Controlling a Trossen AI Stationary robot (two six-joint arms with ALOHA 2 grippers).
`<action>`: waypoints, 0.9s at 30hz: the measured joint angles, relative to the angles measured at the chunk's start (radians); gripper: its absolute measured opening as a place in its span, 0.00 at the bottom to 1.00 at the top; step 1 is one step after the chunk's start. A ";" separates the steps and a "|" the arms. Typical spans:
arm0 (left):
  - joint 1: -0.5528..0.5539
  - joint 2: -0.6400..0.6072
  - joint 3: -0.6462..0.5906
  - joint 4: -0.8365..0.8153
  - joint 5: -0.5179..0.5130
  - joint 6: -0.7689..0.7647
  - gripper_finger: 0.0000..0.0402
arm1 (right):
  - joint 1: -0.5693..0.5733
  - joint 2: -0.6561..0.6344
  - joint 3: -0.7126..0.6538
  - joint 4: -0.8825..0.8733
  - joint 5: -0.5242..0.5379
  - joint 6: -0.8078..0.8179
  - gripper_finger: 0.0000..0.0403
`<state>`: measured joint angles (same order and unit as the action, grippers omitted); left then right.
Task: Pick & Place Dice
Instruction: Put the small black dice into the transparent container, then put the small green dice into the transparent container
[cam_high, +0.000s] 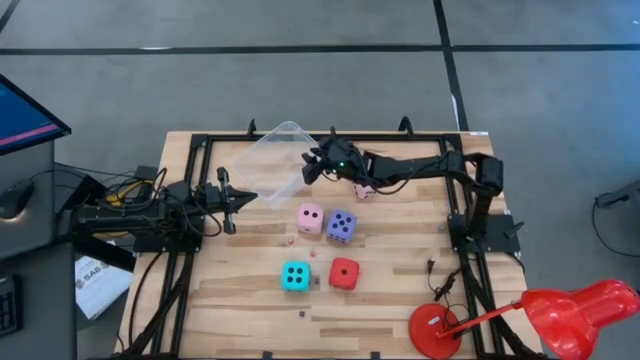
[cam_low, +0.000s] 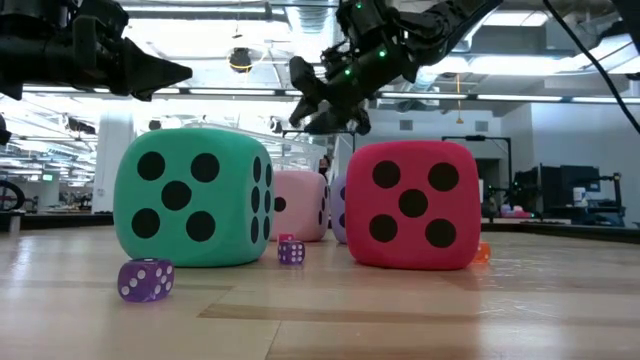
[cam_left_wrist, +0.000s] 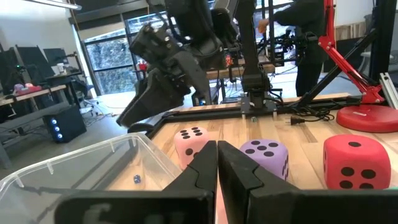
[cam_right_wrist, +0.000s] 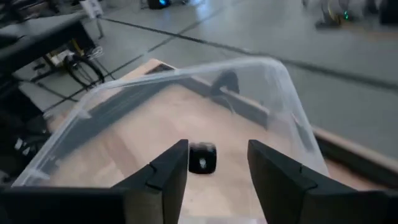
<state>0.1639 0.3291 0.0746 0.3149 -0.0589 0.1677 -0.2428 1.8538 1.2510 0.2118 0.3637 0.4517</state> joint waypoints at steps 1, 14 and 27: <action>0.000 0.000 0.000 0.000 0.000 0.000 0.01 | -0.003 0.000 0.000 -0.014 0.000 0.025 0.42; 0.000 0.000 0.000 0.000 0.000 0.000 0.01 | -0.007 0.000 0.000 0.015 -0.003 -0.031 0.45; 0.000 0.000 0.000 0.000 0.000 0.003 0.01 | 0.040 -0.149 -0.001 -0.079 -0.112 -0.264 0.38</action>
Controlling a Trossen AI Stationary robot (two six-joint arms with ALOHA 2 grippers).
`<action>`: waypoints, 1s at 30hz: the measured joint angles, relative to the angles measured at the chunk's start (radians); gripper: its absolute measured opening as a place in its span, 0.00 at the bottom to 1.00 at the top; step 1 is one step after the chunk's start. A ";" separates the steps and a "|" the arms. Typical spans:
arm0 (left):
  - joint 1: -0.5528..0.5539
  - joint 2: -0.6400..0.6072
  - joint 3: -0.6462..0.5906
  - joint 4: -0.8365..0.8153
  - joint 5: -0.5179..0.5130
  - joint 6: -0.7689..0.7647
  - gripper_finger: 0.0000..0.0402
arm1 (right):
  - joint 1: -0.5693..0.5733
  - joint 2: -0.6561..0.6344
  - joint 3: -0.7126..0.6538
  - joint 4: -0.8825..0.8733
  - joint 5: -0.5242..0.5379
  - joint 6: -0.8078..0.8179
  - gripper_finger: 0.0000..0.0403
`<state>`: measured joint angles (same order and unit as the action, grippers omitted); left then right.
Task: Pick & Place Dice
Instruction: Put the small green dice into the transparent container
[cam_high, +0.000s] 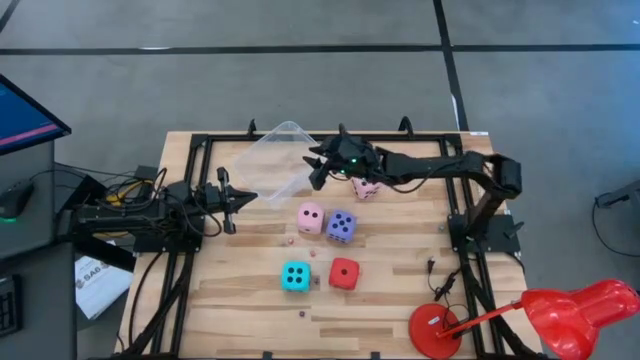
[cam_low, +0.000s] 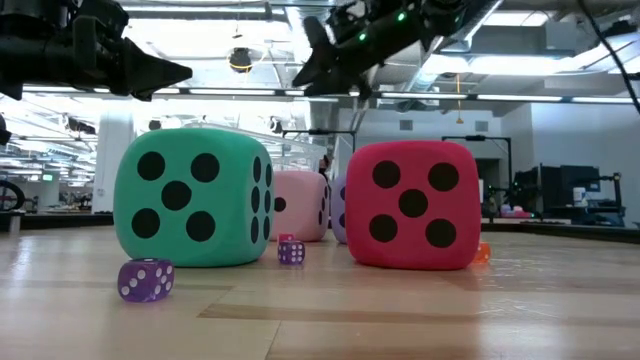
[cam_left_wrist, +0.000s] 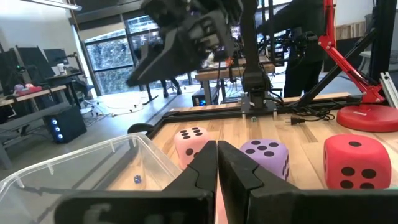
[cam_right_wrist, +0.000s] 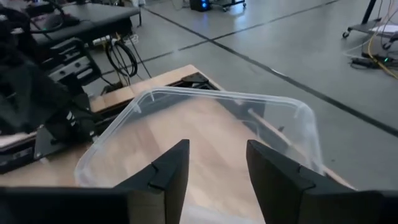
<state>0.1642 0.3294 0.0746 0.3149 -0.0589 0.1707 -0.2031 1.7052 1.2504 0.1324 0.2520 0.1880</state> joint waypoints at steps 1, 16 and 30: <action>0.000 0.000 0.000 0.000 0.000 0.000 0.01 | 0.003 -0.017 0.000 -0.029 0.000 -0.007 0.37; 0.000 0.000 0.000 0.001 0.000 0.000 0.01 | 0.020 -0.161 0.000 -0.308 -0.002 -0.015 0.26; 0.000 0.000 0.000 0.001 0.000 0.000 0.01 | 0.042 -0.163 0.000 -0.749 -0.019 0.114 0.23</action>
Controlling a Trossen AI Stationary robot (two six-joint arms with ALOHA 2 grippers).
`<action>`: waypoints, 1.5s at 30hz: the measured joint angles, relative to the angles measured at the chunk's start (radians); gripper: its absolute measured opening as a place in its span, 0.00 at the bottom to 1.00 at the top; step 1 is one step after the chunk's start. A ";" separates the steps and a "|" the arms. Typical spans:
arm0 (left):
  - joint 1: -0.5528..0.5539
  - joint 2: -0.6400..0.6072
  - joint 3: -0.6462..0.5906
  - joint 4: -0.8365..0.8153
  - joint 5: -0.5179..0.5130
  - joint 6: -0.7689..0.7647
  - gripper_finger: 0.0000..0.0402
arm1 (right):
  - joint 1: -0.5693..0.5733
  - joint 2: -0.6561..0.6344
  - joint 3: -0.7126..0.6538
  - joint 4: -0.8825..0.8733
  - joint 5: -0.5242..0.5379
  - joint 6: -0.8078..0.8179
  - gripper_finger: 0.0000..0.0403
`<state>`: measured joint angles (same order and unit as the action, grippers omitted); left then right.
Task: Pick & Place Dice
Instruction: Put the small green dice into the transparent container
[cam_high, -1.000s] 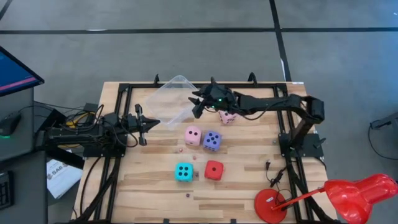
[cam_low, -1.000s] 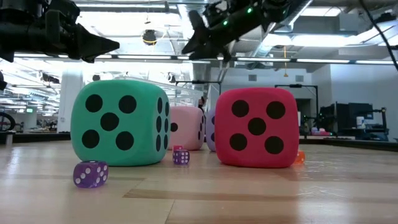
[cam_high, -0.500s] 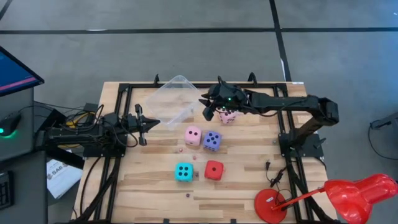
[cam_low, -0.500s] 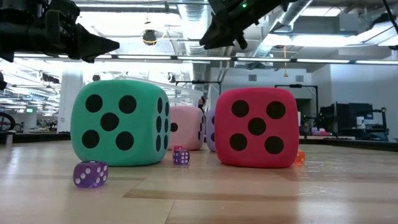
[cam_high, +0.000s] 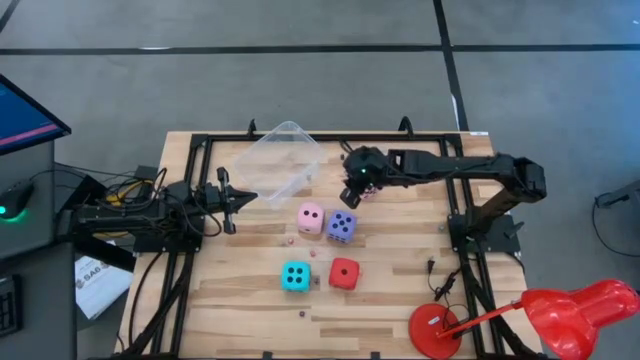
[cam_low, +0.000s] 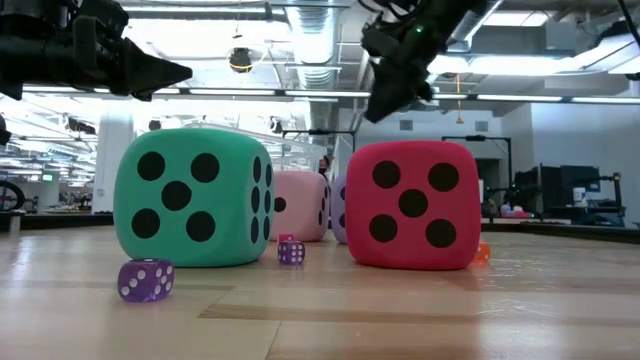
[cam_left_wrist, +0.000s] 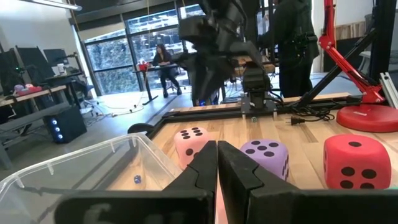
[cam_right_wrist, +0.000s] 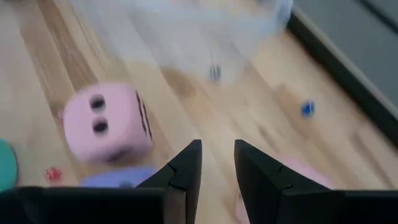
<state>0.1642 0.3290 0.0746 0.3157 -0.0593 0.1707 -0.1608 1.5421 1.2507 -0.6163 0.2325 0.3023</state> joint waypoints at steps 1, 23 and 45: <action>0.000 0.000 0.000 0.000 0.000 0.000 0.01 | 0.006 0.000 0.000 -0.015 0.000 0.013 0.23; 0.000 0.000 0.000 0.000 0.000 0.000 0.01 | 0.148 -0.027 -0.026 -0.697 0.035 0.556 0.21; 0.000 0.000 0.000 0.009 0.000 0.000 0.01 | 0.147 -0.341 -0.392 -0.641 -0.060 0.820 0.16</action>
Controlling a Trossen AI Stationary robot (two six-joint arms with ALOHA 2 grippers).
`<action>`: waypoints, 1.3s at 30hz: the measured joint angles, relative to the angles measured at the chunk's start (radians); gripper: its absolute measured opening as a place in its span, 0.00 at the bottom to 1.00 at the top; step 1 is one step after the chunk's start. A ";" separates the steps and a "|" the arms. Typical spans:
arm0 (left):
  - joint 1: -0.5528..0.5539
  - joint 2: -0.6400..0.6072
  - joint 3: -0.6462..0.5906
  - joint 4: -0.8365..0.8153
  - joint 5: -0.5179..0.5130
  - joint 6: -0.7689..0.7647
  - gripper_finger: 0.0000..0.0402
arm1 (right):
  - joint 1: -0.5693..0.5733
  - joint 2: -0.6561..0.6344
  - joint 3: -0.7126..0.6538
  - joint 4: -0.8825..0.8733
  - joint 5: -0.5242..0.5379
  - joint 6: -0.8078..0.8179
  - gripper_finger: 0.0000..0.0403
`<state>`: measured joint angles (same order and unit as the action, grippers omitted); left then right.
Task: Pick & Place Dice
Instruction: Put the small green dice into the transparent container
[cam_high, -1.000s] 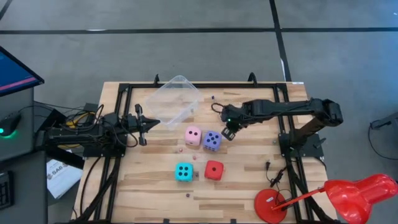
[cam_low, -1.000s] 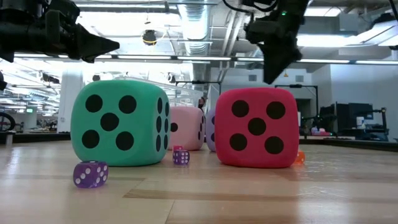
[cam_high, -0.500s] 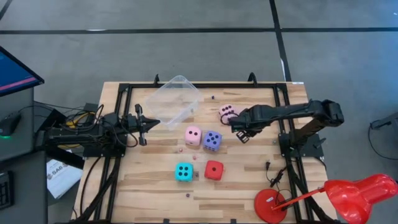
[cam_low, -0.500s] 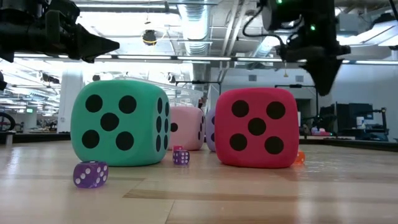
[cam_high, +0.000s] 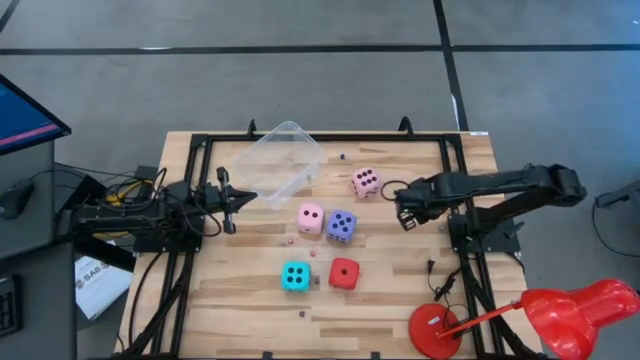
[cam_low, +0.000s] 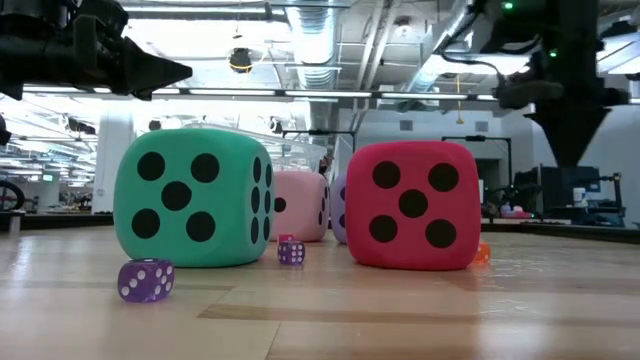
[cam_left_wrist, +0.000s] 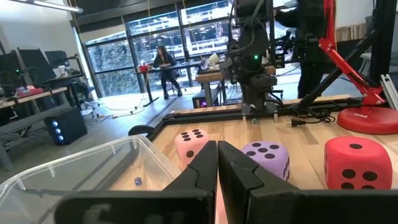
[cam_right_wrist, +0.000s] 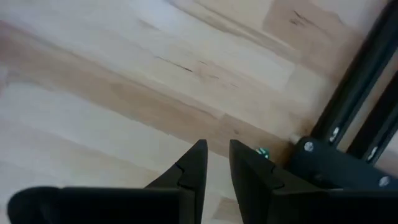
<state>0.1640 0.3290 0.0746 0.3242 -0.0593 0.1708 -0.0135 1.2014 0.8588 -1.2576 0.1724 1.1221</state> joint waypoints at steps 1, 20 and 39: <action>0.000 0.000 0.000 0.001 0.000 0.000 0.01 | 0.000 -0.021 -0.017 0.003 -0.015 0.021 0.16; 0.000 0.000 0.000 0.038 0.000 0.000 0.01 | 0.018 0.000 -0.104 -0.050 -0.069 -0.271 0.16; 0.000 0.000 0.000 0.036 0.000 0.000 0.01 | -0.063 0.095 -0.180 0.018 -0.139 -0.397 0.16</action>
<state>0.1642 0.3290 0.0746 0.3603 -0.0589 0.1707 -0.0770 1.2960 0.6787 -1.2393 0.0338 0.7252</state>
